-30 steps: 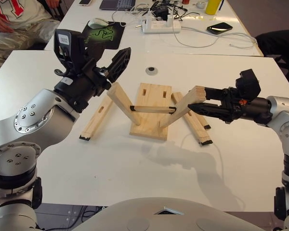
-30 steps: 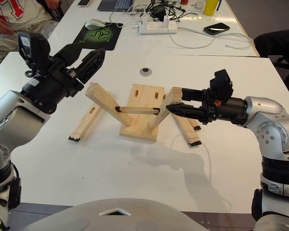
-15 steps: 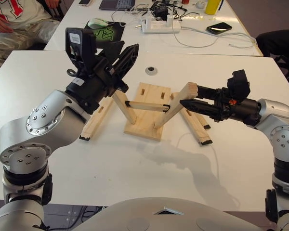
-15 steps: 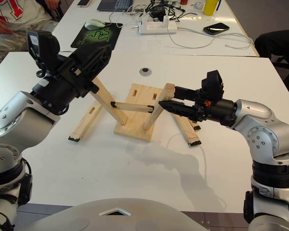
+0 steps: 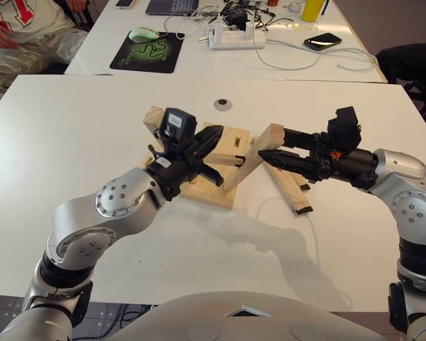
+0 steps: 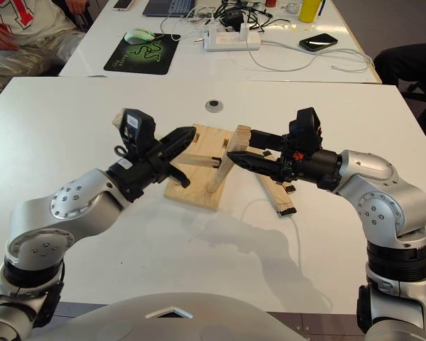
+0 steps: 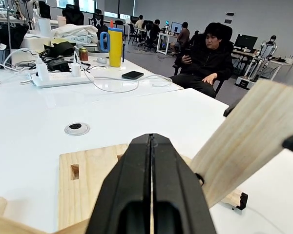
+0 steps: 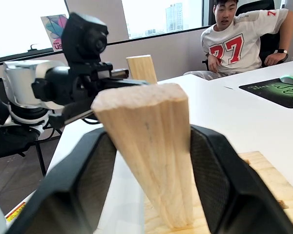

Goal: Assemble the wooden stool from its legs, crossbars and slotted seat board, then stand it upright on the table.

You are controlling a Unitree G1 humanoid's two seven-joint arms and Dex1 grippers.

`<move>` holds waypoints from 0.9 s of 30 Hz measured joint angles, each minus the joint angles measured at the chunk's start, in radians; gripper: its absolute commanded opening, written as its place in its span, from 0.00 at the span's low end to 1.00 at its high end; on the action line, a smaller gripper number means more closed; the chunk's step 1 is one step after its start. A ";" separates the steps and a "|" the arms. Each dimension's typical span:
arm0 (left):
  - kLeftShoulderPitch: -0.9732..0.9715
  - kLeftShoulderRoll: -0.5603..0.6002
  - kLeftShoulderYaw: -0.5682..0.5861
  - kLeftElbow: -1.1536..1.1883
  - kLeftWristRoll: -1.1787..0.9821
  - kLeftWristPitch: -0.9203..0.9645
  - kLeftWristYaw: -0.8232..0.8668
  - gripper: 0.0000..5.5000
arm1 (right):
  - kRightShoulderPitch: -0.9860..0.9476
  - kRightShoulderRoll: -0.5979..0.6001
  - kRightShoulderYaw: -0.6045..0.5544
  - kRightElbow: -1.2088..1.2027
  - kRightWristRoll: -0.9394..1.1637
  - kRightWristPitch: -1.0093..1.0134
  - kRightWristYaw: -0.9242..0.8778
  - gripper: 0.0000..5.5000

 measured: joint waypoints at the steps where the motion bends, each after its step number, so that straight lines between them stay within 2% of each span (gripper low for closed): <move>1: 0.009 -0.008 -0.010 0.008 0.035 -0.002 -0.019 0.00 | 0.000 0.000 0.000 0.000 -0.001 -0.001 0.000 0.41; 6: 0.008 -0.062 -0.047 0.025 0.174 -0.036 -0.106 0.00 | 0.001 -0.001 0.006 0.000 -0.004 -0.012 0.000 0.41; 10: -0.008 -0.131 -0.040 0.025 0.206 -0.060 -0.149 0.00 | 0.000 -0.001 0.011 0.000 -0.008 -0.019 0.000 0.41; 14: 0.004 -0.152 -0.037 0.026 0.252 -0.061 -0.180 0.00 | -0.001 -0.001 0.019 0.001 -0.008 -0.026 0.000 0.41; 18: 0.045 -0.150 -0.050 0.048 0.304 -0.044 -0.209 0.00 | -0.001 -0.001 0.022 0.001 -0.008 -0.030 0.000 0.41; 21: 0.100 -0.111 -0.119 0.088 0.374 -0.041 -0.273 0.00 | -0.001 -0.002 0.030 0.002 -0.016 -0.038 0.002 0.41; 27: 0.102 -0.100 -0.158 0.101 0.499 -0.082 -0.331 0.00 | -0.008 -0.003 0.043 0.016 -0.032 -0.053 0.008 0.41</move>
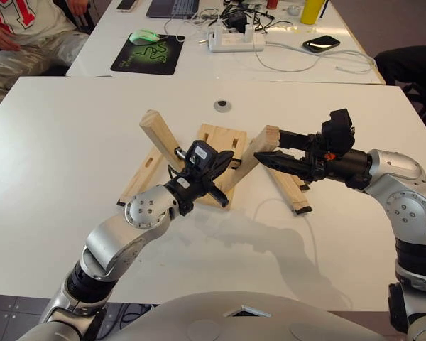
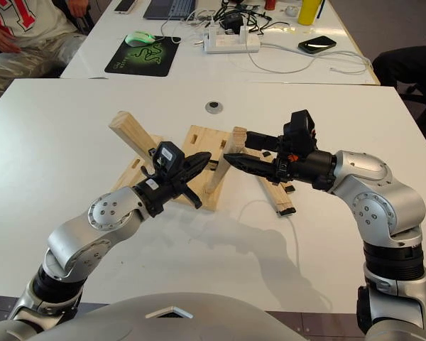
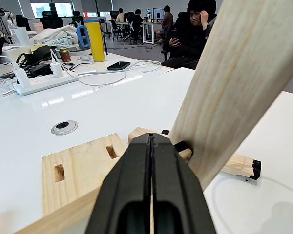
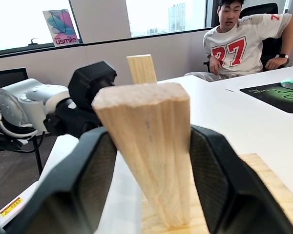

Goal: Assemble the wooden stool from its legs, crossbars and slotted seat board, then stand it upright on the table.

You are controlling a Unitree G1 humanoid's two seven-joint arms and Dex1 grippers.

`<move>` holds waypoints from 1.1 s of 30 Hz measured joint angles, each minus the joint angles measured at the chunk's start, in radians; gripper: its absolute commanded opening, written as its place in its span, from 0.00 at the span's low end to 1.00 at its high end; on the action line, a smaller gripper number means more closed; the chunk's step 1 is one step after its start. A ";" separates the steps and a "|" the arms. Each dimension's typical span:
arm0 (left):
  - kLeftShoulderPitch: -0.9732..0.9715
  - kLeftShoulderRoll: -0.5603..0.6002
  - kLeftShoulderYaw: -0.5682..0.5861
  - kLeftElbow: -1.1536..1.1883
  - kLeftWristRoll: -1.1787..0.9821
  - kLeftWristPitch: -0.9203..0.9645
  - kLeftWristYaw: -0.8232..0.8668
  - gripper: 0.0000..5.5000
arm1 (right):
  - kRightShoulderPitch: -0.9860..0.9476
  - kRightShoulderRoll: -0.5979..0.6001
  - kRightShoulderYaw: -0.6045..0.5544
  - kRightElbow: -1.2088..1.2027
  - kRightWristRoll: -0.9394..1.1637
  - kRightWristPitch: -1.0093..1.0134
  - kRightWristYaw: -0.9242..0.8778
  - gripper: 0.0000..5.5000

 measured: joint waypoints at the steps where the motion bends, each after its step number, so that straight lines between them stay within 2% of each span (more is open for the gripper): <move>1: -0.003 -0.010 0.011 -0.002 0.008 0.009 0.003 0.00 | -0.005 0.000 0.002 0.003 -0.005 -0.003 0.001 0.40; 5: -0.063 -0.063 0.083 -0.031 0.007 0.083 0.034 0.00 | -0.013 0.000 0.008 0.007 -0.008 -0.005 0.004 0.40; 10: -0.286 -0.131 0.233 -0.154 -0.034 0.134 0.062 0.00 | -0.014 0.000 0.010 0.007 -0.010 -0.005 0.005 0.40; 13: -0.329 -0.151 0.279 -0.188 -0.061 0.172 0.071 0.00 | -0.014 0.000 0.011 0.007 -0.013 -0.007 0.005 0.40; 16: -0.231 -0.149 0.247 -0.189 -0.064 0.194 0.062 0.00 | -0.015 0.000 0.012 0.007 -0.013 -0.007 0.004 0.40; 20: 0.017 -0.094 0.094 -0.076 0.030 0.166 0.039 0.00 | -0.015 0.000 0.014 0.007 -0.016 -0.010 0.004 0.40; 24: 0.059 -0.089 0.009 -0.037 0.160 0.046 0.038 0.00 | -0.016 -0.001 0.019 0.015 -0.029 -0.017 0.004 0.40; 30: 0.008 -0.129 0.013 -0.022 0.207 0.064 0.035 0.00 | -0.036 -0.001 0.030 0.027 -0.045 -0.026 0.006 0.40; 33: -0.076 -0.166 0.077 -0.068 0.200 0.107 0.037 0.00 | -0.037 -0.001 0.031 0.029 -0.046 -0.026 0.008 0.40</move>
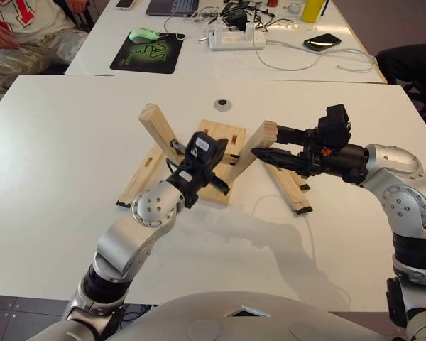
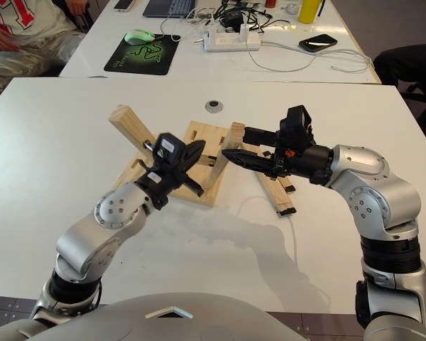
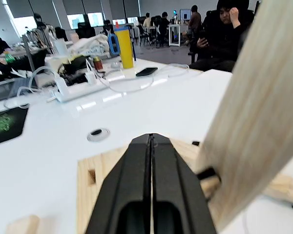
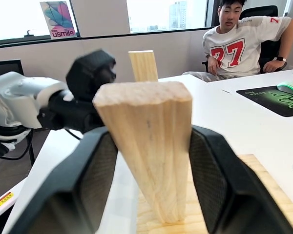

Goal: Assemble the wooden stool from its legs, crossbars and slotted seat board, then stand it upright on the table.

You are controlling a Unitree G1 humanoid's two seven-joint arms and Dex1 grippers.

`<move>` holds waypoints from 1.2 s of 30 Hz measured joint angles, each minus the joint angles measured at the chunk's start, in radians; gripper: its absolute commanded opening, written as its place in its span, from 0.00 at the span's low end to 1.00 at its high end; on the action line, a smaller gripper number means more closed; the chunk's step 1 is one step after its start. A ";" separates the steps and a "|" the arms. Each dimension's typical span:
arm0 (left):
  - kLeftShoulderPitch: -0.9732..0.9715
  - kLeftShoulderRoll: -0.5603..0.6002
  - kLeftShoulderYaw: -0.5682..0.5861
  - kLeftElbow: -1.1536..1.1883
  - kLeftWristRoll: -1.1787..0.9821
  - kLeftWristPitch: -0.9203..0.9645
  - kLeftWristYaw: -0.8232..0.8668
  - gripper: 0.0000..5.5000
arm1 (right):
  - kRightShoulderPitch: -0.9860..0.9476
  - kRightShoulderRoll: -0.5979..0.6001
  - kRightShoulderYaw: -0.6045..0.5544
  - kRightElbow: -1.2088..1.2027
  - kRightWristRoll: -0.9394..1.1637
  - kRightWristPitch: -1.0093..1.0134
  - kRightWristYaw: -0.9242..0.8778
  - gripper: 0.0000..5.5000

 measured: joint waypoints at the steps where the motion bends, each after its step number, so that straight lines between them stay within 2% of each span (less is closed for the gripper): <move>1: -0.048 -0.016 0.041 -0.023 -0.012 0.023 0.003 0.00 | 0.000 0.000 0.000 0.000 0.000 -0.001 0.000 0.40; 4: -0.247 -0.044 0.171 -0.097 -0.039 0.092 0.011 0.00 | 0.000 0.000 0.002 0.001 -0.002 -0.006 0.003 0.40; 7: -0.292 -0.046 0.194 -0.125 -0.049 0.142 0.008 0.00 | 0.000 0.000 0.002 0.001 -0.006 -0.007 0.005 0.40; 11: -0.091 -0.042 0.098 -0.077 -0.041 0.117 -0.011 0.00 | 0.002 0.000 0.001 0.000 -0.007 -0.011 0.005 0.40; 14: 0.121 0.006 -0.034 0.030 0.027 0.005 -0.028 0.00 | 0.004 -0.002 0.002 0.001 -0.010 -0.013 0.008 0.40; 18: 0.175 0.013 -0.095 0.079 0.113 -0.137 -0.032 0.00 | -0.001 -0.018 0.009 0.014 -0.018 -0.019 0.019 0.39; 22: 0.160 -0.002 -0.089 0.086 0.140 -0.144 -0.036 0.00 | -0.014 -0.020 0.016 0.030 -0.024 -0.027 0.024 0.39; 27: 0.063 -0.035 -0.023 0.044 0.137 -0.045 -0.041 0.00 | -0.026 -0.021 0.023 0.038 -0.024 -0.034 0.030 0.39; 31: -0.142 -0.076 0.115 -0.063 0.110 0.042 -0.040 0.00 | -0.031 -0.021 0.026 0.042 -0.027 -0.034 0.034 0.39; 36: -0.279 -0.075 0.247 -0.132 0.080 0.138 -0.047 0.00 | -0.033 -0.021 0.033 0.041 -0.031 -0.036 0.034 0.39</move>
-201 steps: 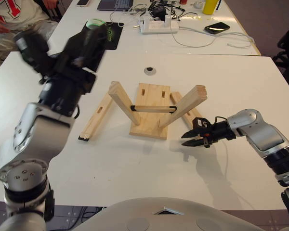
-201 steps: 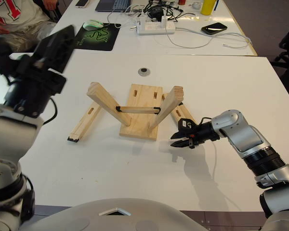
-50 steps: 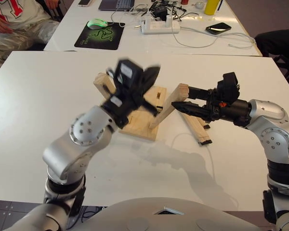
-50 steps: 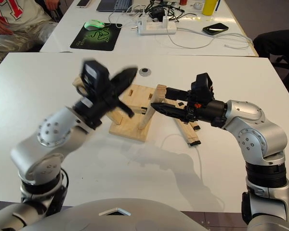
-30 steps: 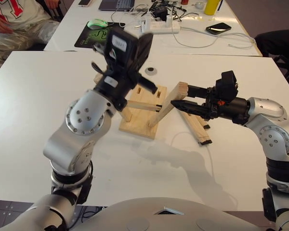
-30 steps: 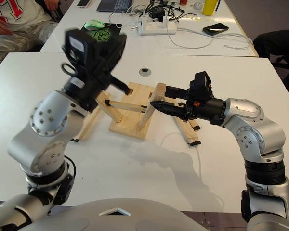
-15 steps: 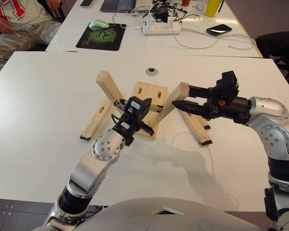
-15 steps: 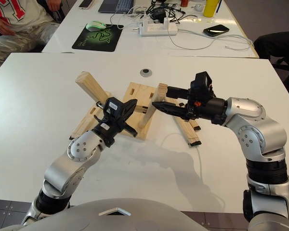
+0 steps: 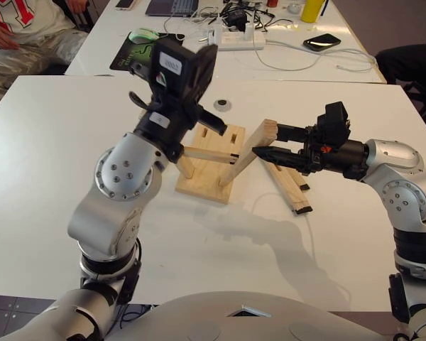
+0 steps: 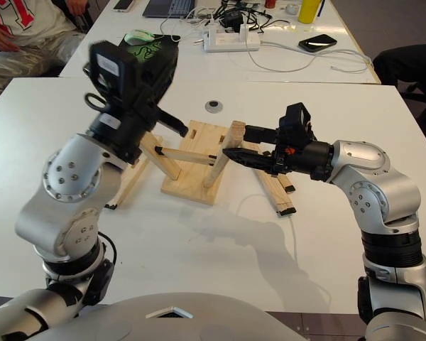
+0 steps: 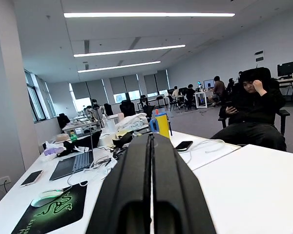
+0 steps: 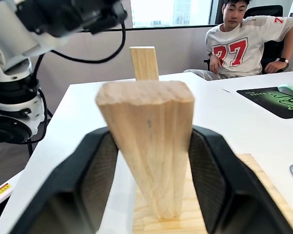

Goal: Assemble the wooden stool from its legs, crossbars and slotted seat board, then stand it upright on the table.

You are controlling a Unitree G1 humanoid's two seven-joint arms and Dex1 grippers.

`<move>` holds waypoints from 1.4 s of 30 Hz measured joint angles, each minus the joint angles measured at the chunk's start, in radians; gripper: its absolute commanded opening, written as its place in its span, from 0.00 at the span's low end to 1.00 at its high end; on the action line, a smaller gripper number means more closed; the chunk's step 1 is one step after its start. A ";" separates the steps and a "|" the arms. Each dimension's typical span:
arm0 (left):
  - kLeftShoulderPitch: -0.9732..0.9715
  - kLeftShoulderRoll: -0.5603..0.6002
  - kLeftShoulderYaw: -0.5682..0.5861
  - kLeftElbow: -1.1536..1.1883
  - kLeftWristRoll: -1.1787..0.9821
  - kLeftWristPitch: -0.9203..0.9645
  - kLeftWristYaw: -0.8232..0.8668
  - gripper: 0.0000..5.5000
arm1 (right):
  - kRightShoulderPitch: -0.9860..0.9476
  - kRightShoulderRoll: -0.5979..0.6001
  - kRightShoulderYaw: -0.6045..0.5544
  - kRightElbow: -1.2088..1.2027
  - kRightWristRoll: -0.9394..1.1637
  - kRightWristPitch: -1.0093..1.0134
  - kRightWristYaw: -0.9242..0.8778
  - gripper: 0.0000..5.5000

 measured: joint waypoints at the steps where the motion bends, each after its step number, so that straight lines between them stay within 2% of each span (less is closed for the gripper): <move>1: -0.015 0.007 0.030 -0.005 -0.001 0.010 -0.003 0.00 | -0.001 0.000 0.001 0.000 -0.002 -0.001 0.000 0.39; 7: -0.093 0.142 0.337 -0.012 -0.050 0.065 -0.064 0.00 | -0.006 -0.005 0.006 -0.001 -0.010 -0.004 -0.001 0.39; 10: -0.021 0.220 0.467 0.038 -0.056 0.045 -0.107 0.00 | -0.002 -0.008 0.007 -0.002 -0.011 -0.007 0.000 0.39; 12: 0.042 0.228 0.504 0.072 -0.056 0.024 -0.118 0.00 | 0.000 -0.009 0.007 -0.004 -0.013 -0.009 0.000 0.39; 21: 0.121 0.229 0.507 0.092 -0.059 -0.042 -0.122 0.00 | 0.017 -0.010 0.009 -0.006 -0.023 -0.033 -0.004 0.39; 22: 0.123 0.229 0.502 0.092 -0.058 -0.049 -0.122 0.00 | 0.022 -0.009 0.010 -0.008 -0.023 -0.037 -0.009 0.45; 26: 0.130 0.230 0.492 0.093 -0.059 -0.056 -0.121 0.00 | 0.084 -0.016 0.053 0.023 -0.068 0.012 -0.023 0.55; 37: 0.158 0.230 0.477 0.094 -0.068 -0.071 -0.112 0.00 | 0.072 -0.007 0.047 0.036 -0.067 0.018 -0.010 0.55; 42: 0.222 0.232 0.463 0.134 -0.058 -0.108 -0.115 0.00 | 0.082 -0.109 0.050 0.113 -0.166 -0.119 0.164 0.55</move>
